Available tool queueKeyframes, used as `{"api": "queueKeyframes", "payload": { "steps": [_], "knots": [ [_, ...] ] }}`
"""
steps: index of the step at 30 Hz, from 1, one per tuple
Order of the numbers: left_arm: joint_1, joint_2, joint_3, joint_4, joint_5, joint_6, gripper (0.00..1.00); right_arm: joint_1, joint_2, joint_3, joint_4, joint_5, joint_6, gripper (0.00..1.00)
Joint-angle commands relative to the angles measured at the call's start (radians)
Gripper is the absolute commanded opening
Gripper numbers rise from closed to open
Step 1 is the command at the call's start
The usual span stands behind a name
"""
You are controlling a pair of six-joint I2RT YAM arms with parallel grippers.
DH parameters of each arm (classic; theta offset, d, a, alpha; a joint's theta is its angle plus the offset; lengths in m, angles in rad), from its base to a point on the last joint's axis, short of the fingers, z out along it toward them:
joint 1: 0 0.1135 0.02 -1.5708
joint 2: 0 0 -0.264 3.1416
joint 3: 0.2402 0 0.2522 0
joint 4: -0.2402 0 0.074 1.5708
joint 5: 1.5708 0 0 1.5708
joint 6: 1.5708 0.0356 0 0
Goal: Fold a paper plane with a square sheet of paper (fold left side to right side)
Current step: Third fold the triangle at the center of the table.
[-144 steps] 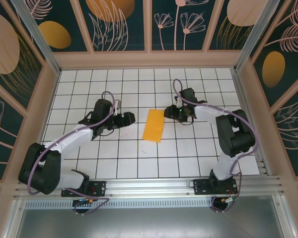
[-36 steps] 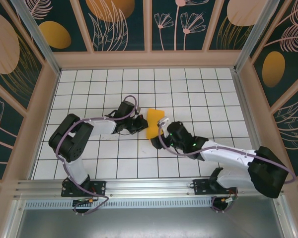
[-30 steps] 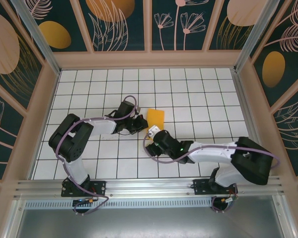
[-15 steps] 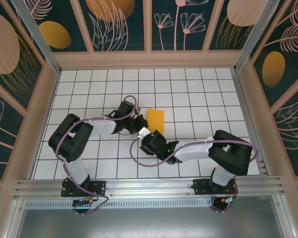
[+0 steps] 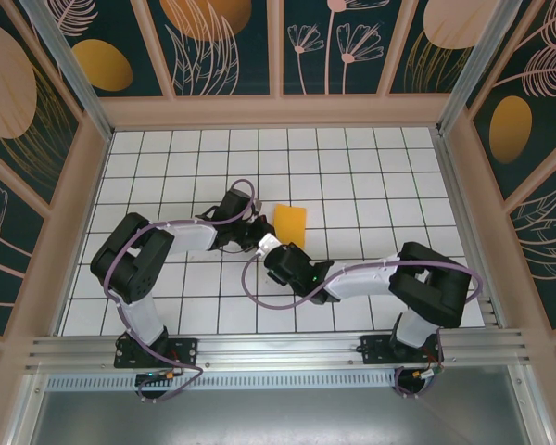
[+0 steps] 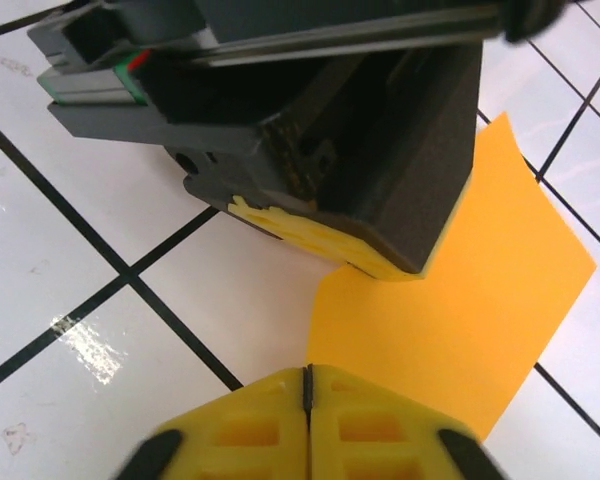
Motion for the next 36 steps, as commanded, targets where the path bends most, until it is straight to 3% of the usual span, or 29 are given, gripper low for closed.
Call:
{"api": "queueKeyframes", "payload": {
  "steps": [1, 8, 12, 17, 20, 24, 29, 36],
  "knots": [
    [-0.006, -0.028, 0.0, -0.028, 0.014, 0.03, 0.04, -0.016, -0.01, 0.022, -0.017, -0.028, -0.008, 0.0],
    [-0.001, -0.076, 0.027, -0.132, -0.031, 0.101, 0.24, -0.057, -0.075, -0.005, -0.039, -0.144, 0.008, 0.0],
    [0.015, -0.121, 0.047, -0.186, -0.035, 0.143, 0.29, -0.075, -0.089, -0.025, -0.039, -0.209, 0.025, 0.0],
    [0.041, -0.157, 0.062, -0.258, -0.05, 0.187, 0.51, -0.089, -0.092, -0.038, -0.034, -0.262, 0.039, 0.0],
    [0.067, -0.183, 0.055, -0.285, -0.065, 0.202, 0.55, -0.09, -0.094, -0.04, -0.038, -0.281, 0.043, 0.0],
    [0.106, -0.195, 0.075, -0.292, -0.048, 0.233, 0.5, -0.091, -0.094, -0.04, -0.045, -0.3, 0.049, 0.0],
    [0.103, -0.116, 0.174, -0.243, 0.081, 0.248, 0.37, -0.091, -0.089, -0.037, -0.045, -0.296, 0.058, 0.0],
    [0.046, 0.104, 0.374, -0.307, 0.087, 0.315, 0.34, -0.094, -0.059, -0.019, -0.049, -0.29, 0.071, 0.0]
  ]
}}
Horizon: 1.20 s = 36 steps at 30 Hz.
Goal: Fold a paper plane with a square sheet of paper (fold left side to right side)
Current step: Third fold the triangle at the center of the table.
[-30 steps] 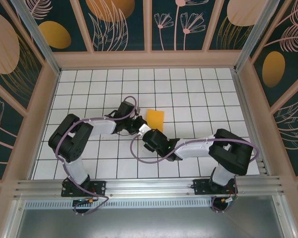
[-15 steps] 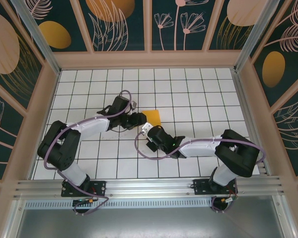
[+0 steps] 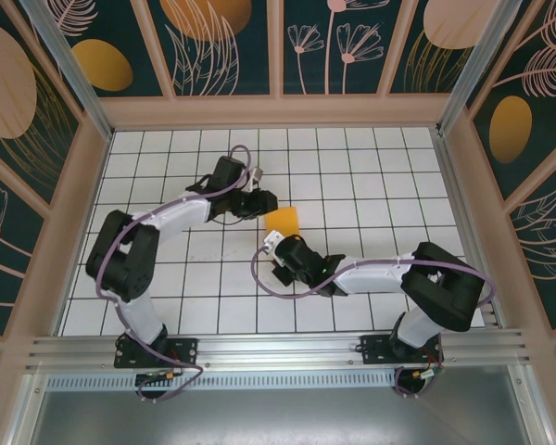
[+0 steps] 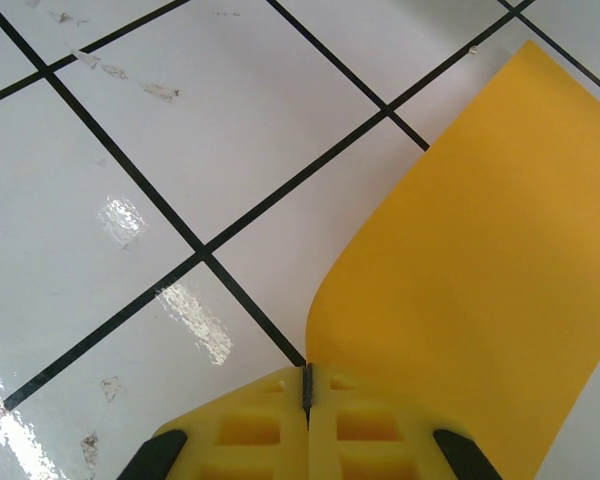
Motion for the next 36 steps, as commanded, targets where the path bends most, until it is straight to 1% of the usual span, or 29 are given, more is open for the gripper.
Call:
{"api": "queueKeyframes", "payload": {
  "steps": [1, 7, 15, 19, 20, 22, 27, 34, 36],
  "knots": [
    [-0.038, 0.103, 0.084, -0.044, 0.026, 0.054, 0.34, -0.011, 0.01, 0.009, -0.013, -0.014, 0.026, 0.0],
    [-0.053, 0.231, 0.17, -0.067, -0.009, 0.072, 0.33, -0.029, 0.011, 0.009, -0.014, -0.051, 0.045, 0.0],
    [-0.062, 0.305, 0.185, -0.098, -0.05, 0.103, 0.31, -0.059, 0.013, 0.028, -0.047, -0.148, 0.053, 0.0],
    [-0.067, 0.325, 0.175, -0.104, -0.061, 0.118, 0.3, -0.101, 0.02, 0.053, -0.079, -0.213, 0.069, 0.0],
    [-0.067, 0.328, 0.173, -0.106, -0.062, 0.12, 0.3, -0.113, 0.02, 0.057, -0.085, -0.213, 0.072, 0.0],
    [-0.069, 0.335, 0.171, -0.115, -0.067, 0.135, 0.3, -0.144, 0.03, 0.074, -0.108, -0.291, 0.077, 0.0],
    [-0.069, 0.346, 0.176, -0.122, -0.071, 0.149, 0.29, -0.22, 0.066, 0.111, -0.157, -0.389, 0.071, 0.0],
    [-0.069, 0.354, 0.185, -0.127, -0.074, 0.155, 0.29, -0.291, 0.103, 0.143, -0.18, -0.435, 0.077, 0.0],
    [-0.07, 0.355, 0.186, -0.129, -0.076, 0.156, 0.28, -0.305, 0.109, 0.149, -0.188, -0.432, 0.079, 0.0]
  ]
}}
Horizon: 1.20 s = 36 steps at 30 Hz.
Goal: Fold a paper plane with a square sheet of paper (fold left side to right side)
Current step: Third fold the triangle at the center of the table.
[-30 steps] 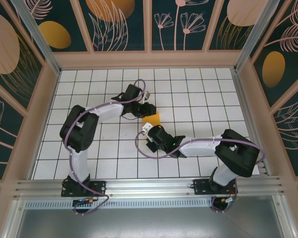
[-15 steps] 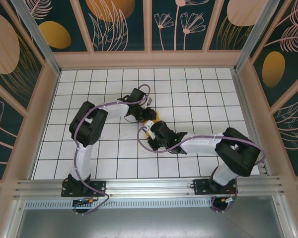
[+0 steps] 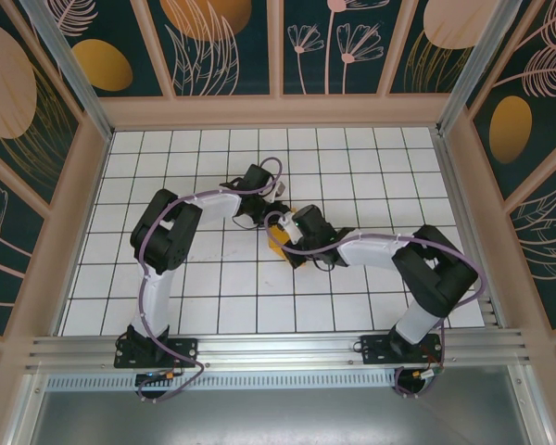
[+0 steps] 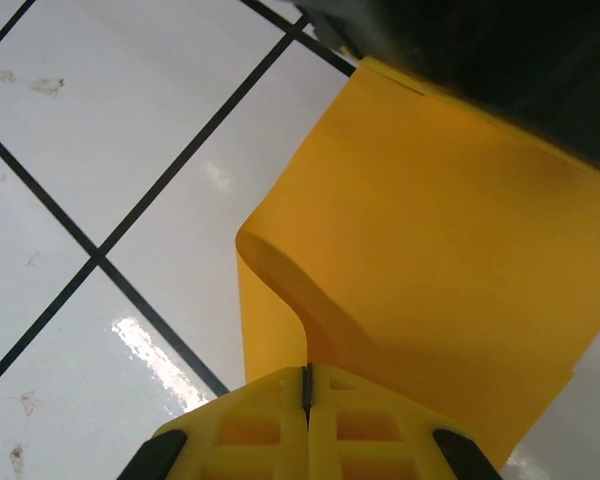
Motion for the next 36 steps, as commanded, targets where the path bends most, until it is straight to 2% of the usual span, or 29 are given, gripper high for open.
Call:
{"api": "queueKeyframes", "payload": {
  "steps": [1, 16, 36],
  "knots": [
    [-0.01, 0.051, 0.003, -0.043, -0.037, 0.027, 0.28, -0.026, 0.015, 0.034, -0.031, -0.036, 0.011, 0.0],
    [-0.015, 0.062, 0.008, -0.039, -0.039, 0.025, 0.27, -0.087, 0.043, 0.06, -0.036, -0.014, 0.036, 0.0],
    [-0.018, 0.064, 0.01, -0.037, -0.039, 0.021, 0.26, -0.111, 0.079, 0.07, -0.026, 0.013, 0.056, 0.0]
  ]
}}
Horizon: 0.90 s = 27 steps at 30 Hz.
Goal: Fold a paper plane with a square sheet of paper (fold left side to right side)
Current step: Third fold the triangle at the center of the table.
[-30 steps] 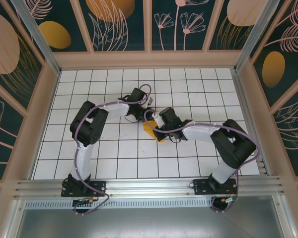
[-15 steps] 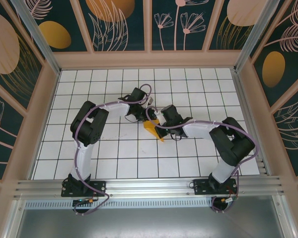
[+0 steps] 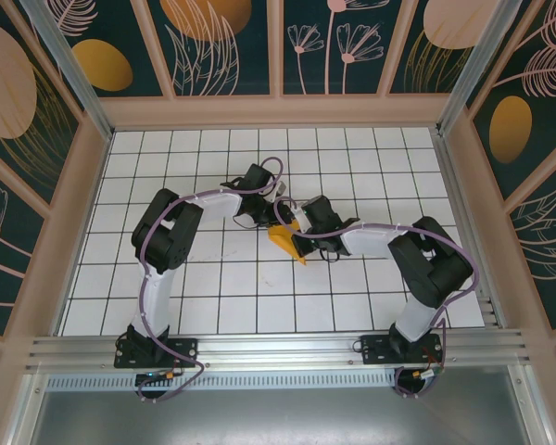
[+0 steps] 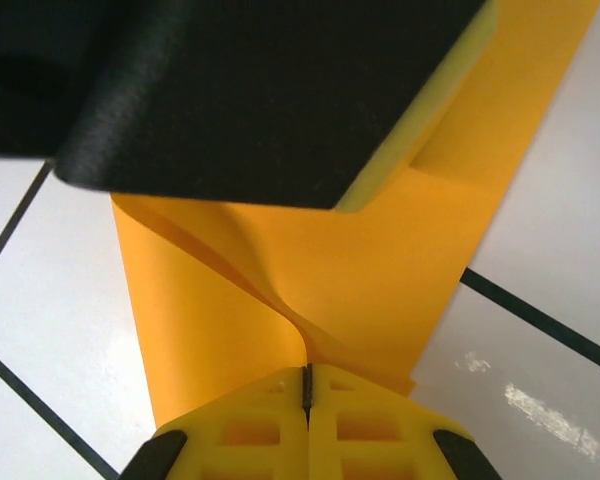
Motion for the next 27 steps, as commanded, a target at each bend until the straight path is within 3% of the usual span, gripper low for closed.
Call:
{"api": "queueKeyframes", "payload": {
  "steps": [1, 27],
  "knots": [
    [-0.017, 0.054, -0.002, -0.036, -0.042, 0.015, 0.26, -0.009, 0.024, 0.033, -0.006, 0.011, 0.015, 0.0],
    [-0.018, 0.052, -0.008, -0.032, -0.046, 0.013, 0.27, -0.007, 0.018, -0.011, -0.029, 0.0, 0.064, 0.0]
  ]
}}
